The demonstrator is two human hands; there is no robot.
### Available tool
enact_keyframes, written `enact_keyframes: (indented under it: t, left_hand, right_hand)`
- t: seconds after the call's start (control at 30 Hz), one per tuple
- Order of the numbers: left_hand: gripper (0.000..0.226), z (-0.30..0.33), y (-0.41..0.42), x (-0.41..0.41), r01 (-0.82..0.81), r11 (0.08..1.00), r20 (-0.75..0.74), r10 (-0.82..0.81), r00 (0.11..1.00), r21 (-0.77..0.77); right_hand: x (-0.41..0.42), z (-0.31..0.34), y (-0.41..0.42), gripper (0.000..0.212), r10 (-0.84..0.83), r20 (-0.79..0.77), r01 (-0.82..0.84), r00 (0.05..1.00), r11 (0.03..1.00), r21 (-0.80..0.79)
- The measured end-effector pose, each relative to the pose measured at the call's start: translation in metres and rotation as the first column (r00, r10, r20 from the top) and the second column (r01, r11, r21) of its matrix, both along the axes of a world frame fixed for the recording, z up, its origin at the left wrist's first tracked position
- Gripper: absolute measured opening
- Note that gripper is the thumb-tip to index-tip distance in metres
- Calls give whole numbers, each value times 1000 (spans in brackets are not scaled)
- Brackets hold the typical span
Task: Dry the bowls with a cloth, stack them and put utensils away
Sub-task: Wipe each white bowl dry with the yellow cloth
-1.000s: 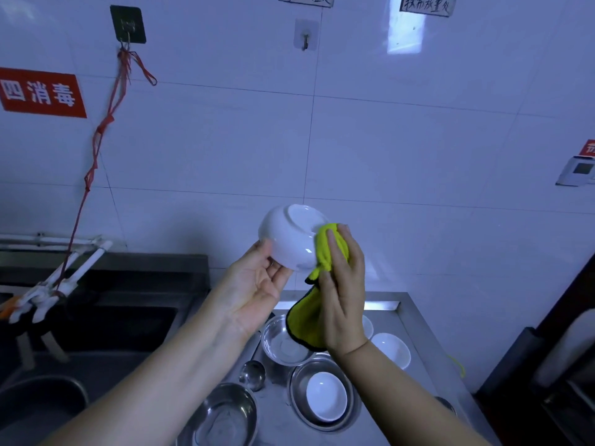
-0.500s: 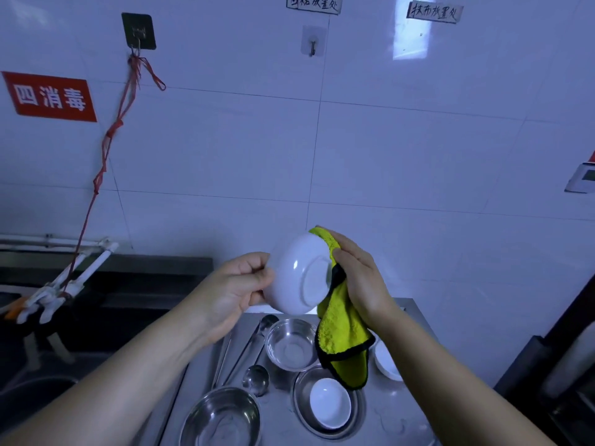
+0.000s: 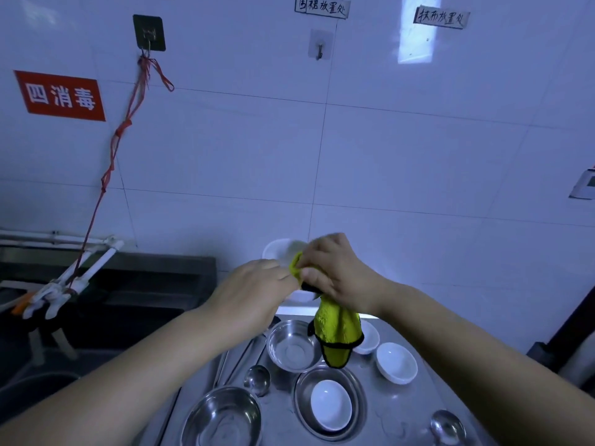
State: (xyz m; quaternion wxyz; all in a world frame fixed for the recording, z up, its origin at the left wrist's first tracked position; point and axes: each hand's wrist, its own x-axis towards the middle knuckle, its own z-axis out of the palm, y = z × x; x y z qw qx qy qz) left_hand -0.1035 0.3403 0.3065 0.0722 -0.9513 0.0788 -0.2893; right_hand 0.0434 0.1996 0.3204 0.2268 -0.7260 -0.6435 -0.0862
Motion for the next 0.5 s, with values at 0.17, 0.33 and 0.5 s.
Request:
enact_keyframes:
  t: [0.17,0.33,0.5]
  left_hand:
    - [34,-6,8,-10,65,998,16,-66,998,5]
    - [39,-8,-8,-6,101,995,-49,-100,994,19]
    - [6,-5,-8,0,117,992,-41,-115,993,55]
  right_hand:
    - [-2,5,-30,75,154,-4,-148,988,939,-312]
    - [-17,-25,-28,36,16,299,2,954,998,-61]
    - [-19,-29,-26,12,-55,276,52,960,998,16]
